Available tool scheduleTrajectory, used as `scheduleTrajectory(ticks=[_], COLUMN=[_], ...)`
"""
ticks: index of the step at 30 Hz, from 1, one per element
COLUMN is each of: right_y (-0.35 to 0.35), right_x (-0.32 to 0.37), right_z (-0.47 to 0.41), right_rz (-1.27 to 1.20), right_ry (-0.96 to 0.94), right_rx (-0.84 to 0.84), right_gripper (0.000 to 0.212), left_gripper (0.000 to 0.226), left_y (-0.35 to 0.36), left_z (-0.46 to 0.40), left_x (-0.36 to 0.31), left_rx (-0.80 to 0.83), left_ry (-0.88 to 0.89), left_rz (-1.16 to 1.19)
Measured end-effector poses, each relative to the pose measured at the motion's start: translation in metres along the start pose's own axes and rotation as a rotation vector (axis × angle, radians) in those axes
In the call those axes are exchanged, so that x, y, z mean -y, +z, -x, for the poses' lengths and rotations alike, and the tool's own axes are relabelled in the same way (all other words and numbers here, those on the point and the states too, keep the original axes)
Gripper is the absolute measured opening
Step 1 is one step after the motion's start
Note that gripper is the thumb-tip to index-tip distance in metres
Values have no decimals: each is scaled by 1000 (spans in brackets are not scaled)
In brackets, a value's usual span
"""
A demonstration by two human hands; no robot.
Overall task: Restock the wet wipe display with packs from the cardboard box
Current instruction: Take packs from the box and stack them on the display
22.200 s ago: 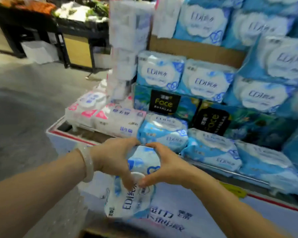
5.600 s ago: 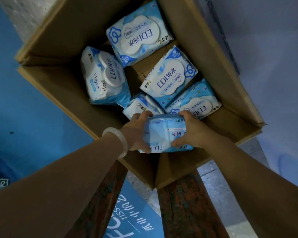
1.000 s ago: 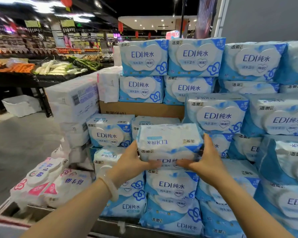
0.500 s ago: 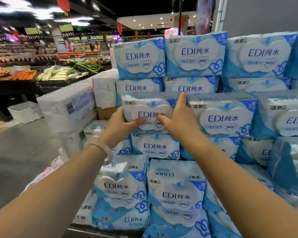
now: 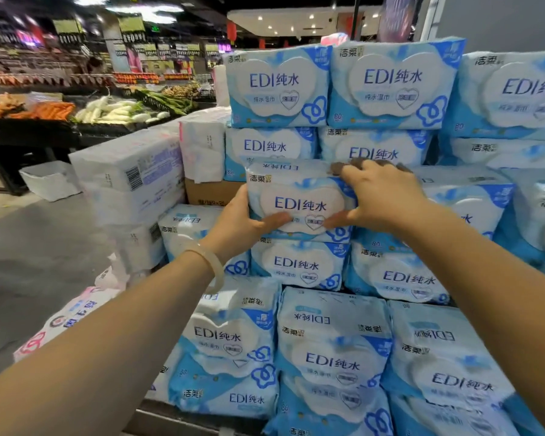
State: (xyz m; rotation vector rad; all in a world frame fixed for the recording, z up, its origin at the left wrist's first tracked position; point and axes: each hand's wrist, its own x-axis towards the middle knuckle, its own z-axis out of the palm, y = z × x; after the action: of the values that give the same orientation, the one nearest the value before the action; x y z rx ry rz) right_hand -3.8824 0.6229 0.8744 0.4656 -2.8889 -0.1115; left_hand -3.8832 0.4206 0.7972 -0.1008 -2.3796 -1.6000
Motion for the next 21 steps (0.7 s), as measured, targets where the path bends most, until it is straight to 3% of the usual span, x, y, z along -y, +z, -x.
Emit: scheduleTrajectory(ticks=[5, 11, 15, 18, 21], right_y=[4, 6, 0, -2, 9], right_x=[1, 4, 9, 33, 94], right_z=[-3, -6, -1, 12, 38], right_rz=[-15, 11, 48, 66, -59], right_ry=[-4, 29, 36, -60, -286], right_rx=[-10, -17, -4, -133, -129], right_gripper=[97, 98, 103, 106, 89], left_gripper=[48, 68, 111, 113, 103], left_y=[-2, -4, -2, -12, -39], left_z=[-5, -1, 16, 47, 93], left_x=[1, -6, -13, -10, 1], left_rx=[49, 49, -76, -113, -40], left_ry=[-3, -60, -35, 2, -2], left_rz=[-38, -142, -392, -518, -634])
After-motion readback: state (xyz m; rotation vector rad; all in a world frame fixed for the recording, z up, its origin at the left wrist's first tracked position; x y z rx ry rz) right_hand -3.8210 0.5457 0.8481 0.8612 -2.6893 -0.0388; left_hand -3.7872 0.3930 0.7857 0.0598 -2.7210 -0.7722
